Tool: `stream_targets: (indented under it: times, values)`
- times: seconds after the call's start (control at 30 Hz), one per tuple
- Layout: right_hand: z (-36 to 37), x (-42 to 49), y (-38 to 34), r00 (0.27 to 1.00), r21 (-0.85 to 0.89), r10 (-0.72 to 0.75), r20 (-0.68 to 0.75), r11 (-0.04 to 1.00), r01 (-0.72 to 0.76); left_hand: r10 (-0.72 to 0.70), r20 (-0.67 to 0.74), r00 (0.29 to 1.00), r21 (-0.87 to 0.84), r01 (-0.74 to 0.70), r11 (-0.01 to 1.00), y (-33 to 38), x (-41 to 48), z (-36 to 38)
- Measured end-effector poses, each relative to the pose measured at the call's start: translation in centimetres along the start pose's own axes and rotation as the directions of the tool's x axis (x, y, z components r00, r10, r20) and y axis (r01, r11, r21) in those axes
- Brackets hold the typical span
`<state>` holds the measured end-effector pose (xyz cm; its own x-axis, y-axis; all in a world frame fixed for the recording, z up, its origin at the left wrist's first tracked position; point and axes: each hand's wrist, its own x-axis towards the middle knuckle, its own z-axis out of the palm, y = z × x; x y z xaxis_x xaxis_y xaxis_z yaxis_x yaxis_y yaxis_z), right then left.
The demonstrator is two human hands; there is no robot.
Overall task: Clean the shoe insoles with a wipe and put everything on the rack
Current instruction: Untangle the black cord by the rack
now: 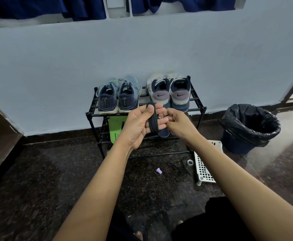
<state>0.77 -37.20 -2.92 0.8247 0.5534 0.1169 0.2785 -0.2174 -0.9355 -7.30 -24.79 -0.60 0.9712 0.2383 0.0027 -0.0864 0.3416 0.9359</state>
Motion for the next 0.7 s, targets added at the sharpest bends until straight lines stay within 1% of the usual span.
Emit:
stream_targets:
  times: [0.03, 0.1, 0.17, 0.23, 0.27, 0.33, 0.37, 0.43, 0.53, 0.63, 0.7]
  values:
    - [0.0, 0.0, 0.1, 1.0, -0.04, -0.002, -0.022, 0.999, 0.002, -0.002, -0.002, 1.0, -0.001, 0.002, 1.0, -0.1, 0.1, 0.1]
    - [-0.1, 0.0, 0.3, 0.998, -0.056, -0.001, -0.065, 0.998, -0.003, -0.002, -0.005, 1.0, -0.008, 0.002, 1.0, -0.2, 0.1, 0.2]
    - [-0.3, 0.0, 0.3, 0.995, 0.009, -0.017, -0.098, 1.0, 0.017, -0.004, -0.01, 1.0, -0.039, 0.003, 0.999, -0.2, 0.3, 0.3]
    - [-0.6, 0.1, 0.3, 0.989, 0.061, -0.065, -0.136, 0.995, 0.074, -0.006, -0.009, 1.0, -0.094, 0.005, 0.996, 0.0, 0.5, 0.3]
    - [-0.9, 0.1, 0.3, 0.982, 0.045, -0.089, -0.166, 0.994, 0.097, -0.006, -0.005, 1.0, -0.119, 0.006, 0.993, 0.1, 0.6, 0.3]
    - [-1.5, 0.0, 0.1, 0.966, -0.039, -0.136, -0.222, 0.991, 0.13, -0.005, 0.0, 1.0, -0.149, 0.005, 0.989, 0.3, 0.7, 0.1]
    - [-1.9, 0.0, 0.0, 0.962, -0.071, -0.152, -0.227, 0.988, 0.139, -0.004, -0.001, 1.0, -0.157, 0.004, 0.988, 0.3, 0.8, 0.1]
    - [-2.4, -0.1, -0.1, 0.978, -0.059, -0.123, -0.169, 0.992, 0.115, 0.001, -0.014, 1.0, -0.172, -0.004, 0.985, 0.1, 0.9, 0.2]
    - [-2.2, -0.3, -0.5, 1.0, 0.023, 0.027, 0.002, 0.999, -0.027, 0.025, -0.061, 0.998, -0.198, -0.037, 0.98, 0.0, 1.2, 0.3]
    - [-1.6, -1.1, -1.5, 0.977, 0.168, 0.166, 0.137, 0.968, -0.188, 0.053, -0.111, 0.992, -0.203, -0.075, 0.976, -0.1, 1.5, 0.1]
    - [-1.4, -1.7, -2.2, 0.959, 0.257, 0.203, 0.197, 0.933, -0.25, 0.068, -0.12, 0.99, -0.173, -0.088, 0.981, -0.2, 1.6, 0.0]
